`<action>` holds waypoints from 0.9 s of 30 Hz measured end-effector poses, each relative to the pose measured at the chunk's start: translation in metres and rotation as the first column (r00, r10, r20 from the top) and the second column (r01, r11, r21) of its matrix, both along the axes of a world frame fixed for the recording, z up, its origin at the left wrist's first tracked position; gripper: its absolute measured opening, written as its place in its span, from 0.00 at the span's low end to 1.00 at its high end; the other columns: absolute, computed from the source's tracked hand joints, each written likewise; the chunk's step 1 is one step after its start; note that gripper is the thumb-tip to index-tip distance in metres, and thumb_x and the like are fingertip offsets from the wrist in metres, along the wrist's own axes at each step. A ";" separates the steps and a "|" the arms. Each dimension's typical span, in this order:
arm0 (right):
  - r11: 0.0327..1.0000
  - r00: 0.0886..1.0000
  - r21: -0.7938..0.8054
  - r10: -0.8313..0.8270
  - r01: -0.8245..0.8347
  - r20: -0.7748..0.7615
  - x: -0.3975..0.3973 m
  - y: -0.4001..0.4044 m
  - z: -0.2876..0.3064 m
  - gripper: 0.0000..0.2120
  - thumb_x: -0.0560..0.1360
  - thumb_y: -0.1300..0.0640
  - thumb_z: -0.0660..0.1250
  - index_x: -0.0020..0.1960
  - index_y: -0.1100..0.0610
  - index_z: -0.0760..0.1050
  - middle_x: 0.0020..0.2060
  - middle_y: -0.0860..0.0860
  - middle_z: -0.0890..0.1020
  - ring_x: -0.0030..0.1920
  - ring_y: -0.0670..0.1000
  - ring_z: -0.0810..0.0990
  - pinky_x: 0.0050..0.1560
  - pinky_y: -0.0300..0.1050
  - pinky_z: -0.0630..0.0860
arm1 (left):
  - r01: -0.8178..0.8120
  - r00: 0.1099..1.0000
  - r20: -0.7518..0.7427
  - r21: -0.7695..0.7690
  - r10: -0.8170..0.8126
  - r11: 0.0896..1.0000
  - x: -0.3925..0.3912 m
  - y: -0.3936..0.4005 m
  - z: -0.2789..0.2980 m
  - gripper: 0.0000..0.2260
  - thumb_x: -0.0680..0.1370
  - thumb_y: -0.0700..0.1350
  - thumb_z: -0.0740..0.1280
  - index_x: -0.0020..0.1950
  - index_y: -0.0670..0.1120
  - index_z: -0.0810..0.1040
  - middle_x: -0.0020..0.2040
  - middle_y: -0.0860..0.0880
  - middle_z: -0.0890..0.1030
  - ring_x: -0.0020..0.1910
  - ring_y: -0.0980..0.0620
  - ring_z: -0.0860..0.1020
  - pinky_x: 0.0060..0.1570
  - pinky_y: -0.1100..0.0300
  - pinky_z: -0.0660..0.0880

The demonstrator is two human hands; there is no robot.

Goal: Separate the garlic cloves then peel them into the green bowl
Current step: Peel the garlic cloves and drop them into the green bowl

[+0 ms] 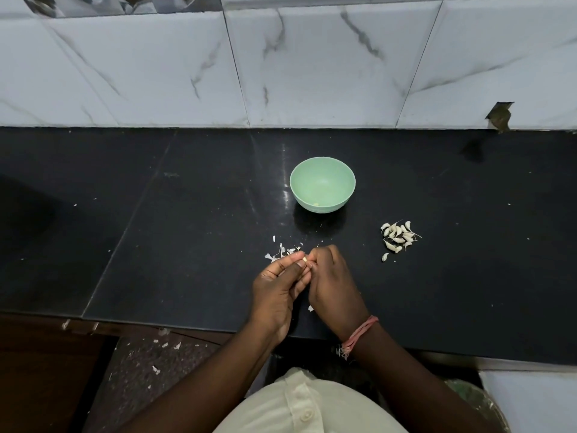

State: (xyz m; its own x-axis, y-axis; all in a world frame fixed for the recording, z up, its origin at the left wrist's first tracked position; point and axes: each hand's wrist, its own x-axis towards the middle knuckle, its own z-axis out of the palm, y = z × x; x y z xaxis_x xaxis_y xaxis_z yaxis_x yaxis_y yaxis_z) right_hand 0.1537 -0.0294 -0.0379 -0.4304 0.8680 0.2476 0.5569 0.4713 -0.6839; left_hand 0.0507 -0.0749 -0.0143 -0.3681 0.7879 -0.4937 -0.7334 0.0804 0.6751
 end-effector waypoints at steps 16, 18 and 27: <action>0.995 0.998 -0.102 0.017 -0.011 0.054 -0.003 0.001 0.001 0.14 0.74 0.53 0.50 0.52 0.58 0.69 0.49 0.54 0.70 0.49 0.55 0.72 0.50 0.50 0.72 | 0.018 0.999 -0.026 -0.009 -0.018 1.000 0.000 0.003 -0.003 0.09 0.77 0.30 0.67 0.56 0.35 0.81 0.47 0.39 0.86 0.42 0.51 0.85 0.44 0.64 0.82; 0.995 0.999 -0.103 0.017 -0.011 0.049 -0.004 0.001 0.002 0.16 0.74 0.51 0.49 0.52 0.58 0.68 0.50 0.54 0.70 0.49 0.55 0.72 0.52 0.50 0.73 | 0.012 1.000 -0.029 -0.002 -0.012 1.000 -0.001 0.004 -0.003 0.08 0.77 0.29 0.68 0.54 0.36 0.81 0.47 0.39 0.86 0.42 0.51 0.85 0.44 0.64 0.82; 0.977 0.991 -0.165 0.133 -0.135 -0.021 0.003 0.008 0.007 0.12 0.80 0.51 0.50 0.53 0.59 0.67 0.51 0.52 0.68 0.47 0.49 0.70 0.49 0.38 0.66 | 0.037 0.998 -0.049 0.067 -0.034 0.997 -0.006 0.003 -0.006 0.10 0.71 0.32 0.71 0.52 0.39 0.81 0.48 0.42 0.85 0.46 0.51 0.85 0.45 0.62 0.81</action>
State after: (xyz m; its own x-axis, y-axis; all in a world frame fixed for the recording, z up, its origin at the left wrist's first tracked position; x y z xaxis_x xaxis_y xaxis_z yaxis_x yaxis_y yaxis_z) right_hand 0.1565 -0.0218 -0.0314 -0.5441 0.8317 0.1104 0.4890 0.4212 -0.7638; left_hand 0.0446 -0.0721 -0.0200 -0.3614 0.8319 -0.4212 -0.6978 0.0583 0.7139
